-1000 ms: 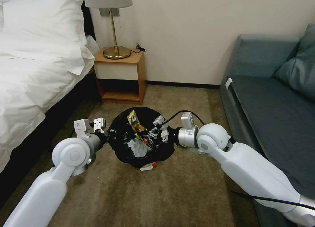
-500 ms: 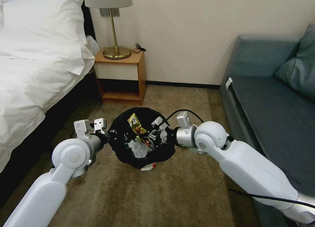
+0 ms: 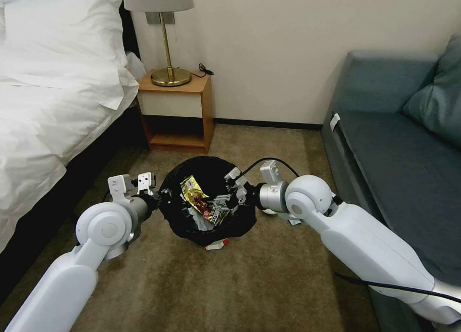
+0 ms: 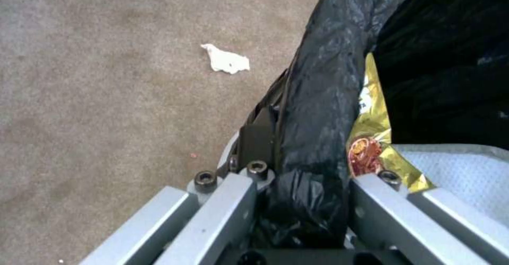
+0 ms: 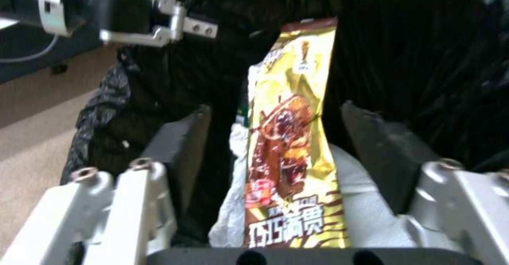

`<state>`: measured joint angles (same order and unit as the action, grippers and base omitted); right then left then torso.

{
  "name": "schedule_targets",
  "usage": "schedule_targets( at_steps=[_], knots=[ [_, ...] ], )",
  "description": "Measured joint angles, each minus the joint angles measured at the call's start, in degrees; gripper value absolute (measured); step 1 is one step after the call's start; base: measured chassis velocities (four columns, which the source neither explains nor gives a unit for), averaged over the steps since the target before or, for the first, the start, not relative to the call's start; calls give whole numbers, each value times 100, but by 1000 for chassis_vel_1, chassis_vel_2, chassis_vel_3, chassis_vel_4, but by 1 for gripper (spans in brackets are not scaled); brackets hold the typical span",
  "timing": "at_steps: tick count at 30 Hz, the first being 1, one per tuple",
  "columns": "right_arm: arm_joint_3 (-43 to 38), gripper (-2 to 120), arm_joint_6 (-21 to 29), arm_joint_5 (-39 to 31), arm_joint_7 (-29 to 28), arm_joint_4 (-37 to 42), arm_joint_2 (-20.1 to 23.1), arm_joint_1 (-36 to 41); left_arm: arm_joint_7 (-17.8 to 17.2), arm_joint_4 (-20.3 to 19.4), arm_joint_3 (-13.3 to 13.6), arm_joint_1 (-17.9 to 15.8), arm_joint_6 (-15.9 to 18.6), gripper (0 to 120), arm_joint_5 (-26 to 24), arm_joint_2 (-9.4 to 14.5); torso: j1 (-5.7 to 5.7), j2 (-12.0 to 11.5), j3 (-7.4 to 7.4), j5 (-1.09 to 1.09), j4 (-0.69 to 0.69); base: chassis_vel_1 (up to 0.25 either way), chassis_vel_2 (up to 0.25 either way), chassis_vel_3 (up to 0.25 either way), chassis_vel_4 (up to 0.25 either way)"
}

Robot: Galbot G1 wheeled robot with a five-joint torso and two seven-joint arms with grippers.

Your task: Pick up the trash bin, then pick up the garbage on the floor and place it into the trash bin.

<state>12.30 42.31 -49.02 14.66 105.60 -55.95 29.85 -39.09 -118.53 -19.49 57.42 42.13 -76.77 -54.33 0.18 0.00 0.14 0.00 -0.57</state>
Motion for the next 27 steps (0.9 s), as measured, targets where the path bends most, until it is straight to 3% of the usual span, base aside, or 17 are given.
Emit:
schedule_targets(
  at_steps=[4, 7, 8, 18, 27],
  knots=[
    [-165, 86, -4, -23, -12, -17, -26, -42, 0, 4, -2, 9, 0, 3, 0, 0, 0, 0, 0, 0, 0, 0, 0, 0, 0],
    [-181, 88, -4, -27, -12, -19, -28, -48, 1, 4, -2, 10, 0, 3, 0, 1, 0, 0, 0, 0, 0, 0, 0, 0, 0],
    [-309, 98, -9, -56, -14, -32, -36, -100, 0, 5, -6, 14, 0, 3, -1, 1, 0, 0, 0, 0, 0, 0, 0, 0, 0],
    [-793, 100, -19, -488, -467, 77, 25, -92, -1, 10, -47, 45, 0, 3, -2, -10, 0, 0, 0, 0, 0, 0, 0, 0, 0],
    [-1069, 100, -599, -825, -1537, 219, 193, 152, -1, 41, -101, 35, 0, 3, -9, -27, 0, 0, 0, 0, 0, 0, 0, 0, 0]
  ],
)
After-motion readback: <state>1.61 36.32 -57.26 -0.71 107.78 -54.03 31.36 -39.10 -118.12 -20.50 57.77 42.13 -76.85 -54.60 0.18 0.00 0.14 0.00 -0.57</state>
